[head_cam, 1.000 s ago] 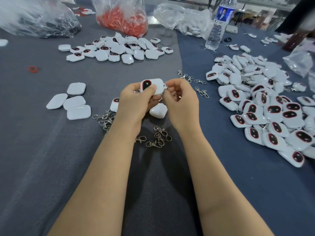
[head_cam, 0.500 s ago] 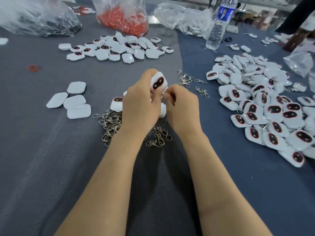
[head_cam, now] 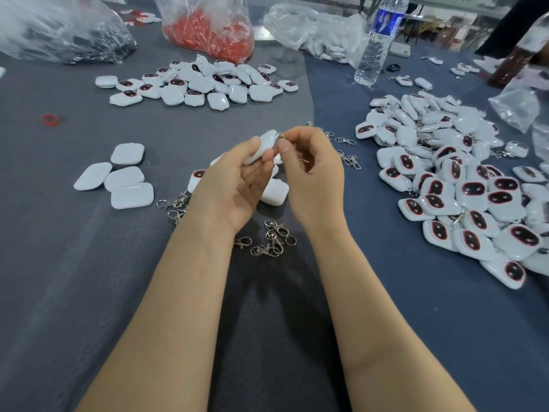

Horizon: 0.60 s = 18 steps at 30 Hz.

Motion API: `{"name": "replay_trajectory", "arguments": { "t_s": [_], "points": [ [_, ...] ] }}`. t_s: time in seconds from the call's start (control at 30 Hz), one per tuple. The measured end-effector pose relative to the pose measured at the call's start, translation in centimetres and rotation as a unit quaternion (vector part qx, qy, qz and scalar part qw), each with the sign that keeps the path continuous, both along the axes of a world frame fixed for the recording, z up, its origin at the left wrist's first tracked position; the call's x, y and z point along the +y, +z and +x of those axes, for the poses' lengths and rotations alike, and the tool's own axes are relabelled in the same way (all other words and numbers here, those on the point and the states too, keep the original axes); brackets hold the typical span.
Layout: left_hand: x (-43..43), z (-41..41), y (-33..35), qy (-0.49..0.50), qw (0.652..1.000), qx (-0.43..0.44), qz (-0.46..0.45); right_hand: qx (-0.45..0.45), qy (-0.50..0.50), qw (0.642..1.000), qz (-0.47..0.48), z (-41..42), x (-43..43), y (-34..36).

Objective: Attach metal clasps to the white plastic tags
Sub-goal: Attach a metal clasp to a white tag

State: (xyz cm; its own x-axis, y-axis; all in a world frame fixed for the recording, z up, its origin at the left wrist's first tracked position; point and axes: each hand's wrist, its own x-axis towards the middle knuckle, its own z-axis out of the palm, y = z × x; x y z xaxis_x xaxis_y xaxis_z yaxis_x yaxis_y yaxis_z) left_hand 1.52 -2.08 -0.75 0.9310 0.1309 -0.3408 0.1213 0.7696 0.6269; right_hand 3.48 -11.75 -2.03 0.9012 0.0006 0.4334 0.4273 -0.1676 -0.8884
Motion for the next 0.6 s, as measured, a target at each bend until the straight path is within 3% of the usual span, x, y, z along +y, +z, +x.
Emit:
{"name": "replay_trajectory", "arguments": {
  "t_s": [0.17,0.23,0.27,0.3,0.37,0.43,0.5,0.57,0.6],
  "points": [
    [0.0,-0.2,0.1,-0.045,0.998,0.01,-0.044,0.008,-0.04,0.999,-0.02,0.2,-0.2,-0.3],
    [-0.3,0.0,0.0,0.001,1.0,-0.006,0.015,0.0,-0.055,0.997,-0.061,0.3,-0.3,-0.6],
    [-0.5,0.2,-0.2,0.045,0.994,-0.02,0.1,-0.009,-0.063,0.994,-0.091,0.3,-0.3,-0.7],
    [-0.6,0.2,-0.4,0.096,0.971,-0.04,0.217,-0.018,-0.069,0.991,-0.115,0.4,-0.4,-0.8],
    [-0.9,0.1,-0.6,0.168,0.877,-0.112,0.436,-0.025,-0.073,0.986,-0.145,0.6,-0.5,-0.9],
    [-1.1,-0.1,-0.9,0.182,0.782,-0.168,0.572,-0.02,-0.071,0.982,-0.173,0.9,-0.7,-1.0],
    [-0.9,-0.2,-1.4,0.179,0.717,-0.169,0.652,-0.015,-0.064,0.977,-0.204,1.0,-0.7,-1.2],
    [-0.9,-0.1,-1.7,0.172,0.691,-0.16,0.684,-0.008,-0.063,0.972,-0.228,1.0,-0.6,-1.4],
    [-0.9,0.0,-1.8,0.168,0.709,-0.153,0.668,-0.006,-0.066,0.971,-0.229,1.0,-0.6,-1.4]
  ]
}}
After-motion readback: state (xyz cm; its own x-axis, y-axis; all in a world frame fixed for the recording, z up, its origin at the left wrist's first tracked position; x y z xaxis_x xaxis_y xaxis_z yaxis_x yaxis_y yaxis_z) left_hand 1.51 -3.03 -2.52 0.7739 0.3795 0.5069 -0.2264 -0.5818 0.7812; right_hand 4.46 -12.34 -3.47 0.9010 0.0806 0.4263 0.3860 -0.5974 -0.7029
